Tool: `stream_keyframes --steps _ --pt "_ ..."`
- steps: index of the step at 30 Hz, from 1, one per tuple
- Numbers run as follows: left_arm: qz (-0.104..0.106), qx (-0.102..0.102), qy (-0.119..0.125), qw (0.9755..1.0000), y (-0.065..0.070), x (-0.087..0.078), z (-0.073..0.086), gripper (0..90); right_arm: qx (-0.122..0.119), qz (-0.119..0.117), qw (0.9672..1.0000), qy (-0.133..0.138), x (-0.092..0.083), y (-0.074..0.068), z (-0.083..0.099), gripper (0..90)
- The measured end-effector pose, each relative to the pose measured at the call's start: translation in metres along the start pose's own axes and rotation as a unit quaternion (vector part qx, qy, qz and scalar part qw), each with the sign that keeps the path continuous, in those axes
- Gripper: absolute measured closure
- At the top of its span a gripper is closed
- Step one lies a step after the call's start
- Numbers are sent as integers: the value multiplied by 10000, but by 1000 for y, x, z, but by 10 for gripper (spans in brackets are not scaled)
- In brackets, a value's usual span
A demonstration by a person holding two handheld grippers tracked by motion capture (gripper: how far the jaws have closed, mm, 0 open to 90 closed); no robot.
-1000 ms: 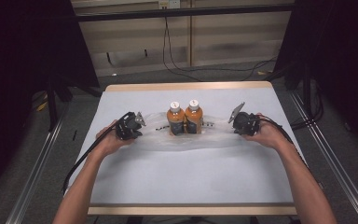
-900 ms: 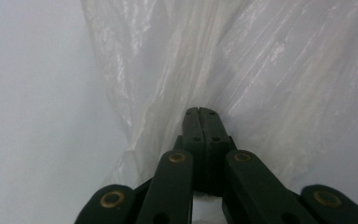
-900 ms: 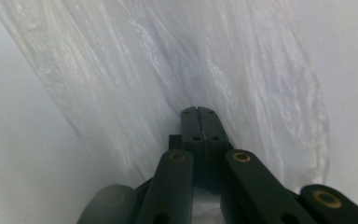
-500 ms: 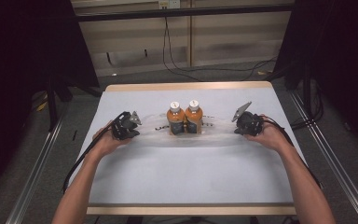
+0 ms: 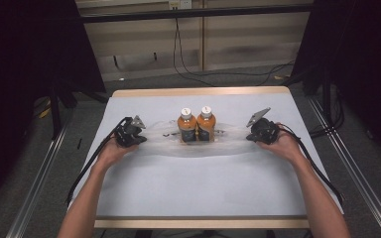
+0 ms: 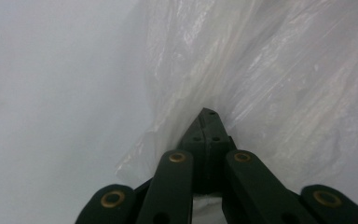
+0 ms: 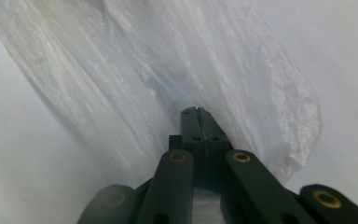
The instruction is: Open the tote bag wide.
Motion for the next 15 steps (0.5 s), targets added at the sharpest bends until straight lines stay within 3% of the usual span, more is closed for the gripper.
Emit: stream_keyframes --steps 2,4,6,9,15 --pt "195 -115 122 9997 1 -1 2 900 165 -31 9998 84 -1 -2 2 900" --pt "286 -94 202 9993 4 -2 2 900 352 -22 9989 306 -2 -1 6 900" --pt "437 -214 477 9977 8 -3 2 900 435 -80 9976 532 -5 0 7 900" --pt "645 -334 661 9952 11 -7 0 900 425 -113 9965 710 -8 -3 4 900" --pt "827 -321 994 9911 24 -12 -2 900 488 -12 9930 1079 -21 -4 -4 900"
Point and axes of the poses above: each handheld gripper's, and its own axes: x roughly forward along the jaws, z roughly out of its underside, y roughly to its right, the point moved 2 cm from there along x, roughly forward along the jaws, and after that the axes turned 15 degrees about -x, right-handed, at the moved point
